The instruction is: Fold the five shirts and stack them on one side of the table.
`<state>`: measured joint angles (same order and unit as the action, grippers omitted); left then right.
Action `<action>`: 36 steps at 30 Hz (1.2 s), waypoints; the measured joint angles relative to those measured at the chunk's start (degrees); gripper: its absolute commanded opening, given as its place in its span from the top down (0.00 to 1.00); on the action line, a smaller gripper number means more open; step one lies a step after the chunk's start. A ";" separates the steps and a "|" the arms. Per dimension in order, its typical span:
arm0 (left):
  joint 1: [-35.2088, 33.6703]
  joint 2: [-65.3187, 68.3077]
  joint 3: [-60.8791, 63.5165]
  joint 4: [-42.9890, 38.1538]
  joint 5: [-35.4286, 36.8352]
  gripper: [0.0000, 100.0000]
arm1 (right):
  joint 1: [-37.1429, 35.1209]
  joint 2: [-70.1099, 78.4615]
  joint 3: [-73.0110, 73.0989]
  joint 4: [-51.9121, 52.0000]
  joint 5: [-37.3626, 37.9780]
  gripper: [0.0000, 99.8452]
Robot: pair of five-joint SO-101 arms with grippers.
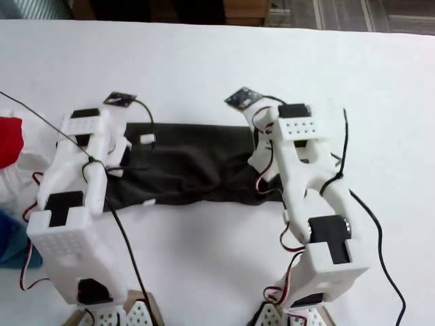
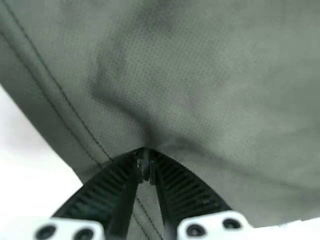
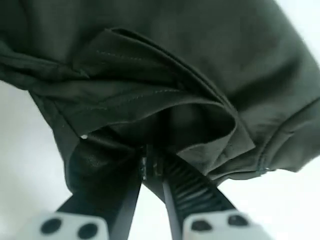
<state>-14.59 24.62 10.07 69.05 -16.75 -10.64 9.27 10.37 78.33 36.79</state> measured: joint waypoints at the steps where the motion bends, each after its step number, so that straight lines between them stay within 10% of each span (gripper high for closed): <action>1: 0.00 0.00 0.00 0.00 0.00 0.98 | -0.53 0.00 0.44 0.00 0.00 0.98; 24: 0.00 0.00 -0.18 0.00 0.00 0.98 | -5.89 0.53 1.23 -16.09 -0.18 0.98; 36: 0.00 0.00 -0.18 0.00 0.00 0.98 | -0.35 -3.87 -8.00 1.23 -0.18 0.98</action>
<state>-14.59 24.62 9.89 69.05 -16.75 -10.99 5.41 2.37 79.56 36.62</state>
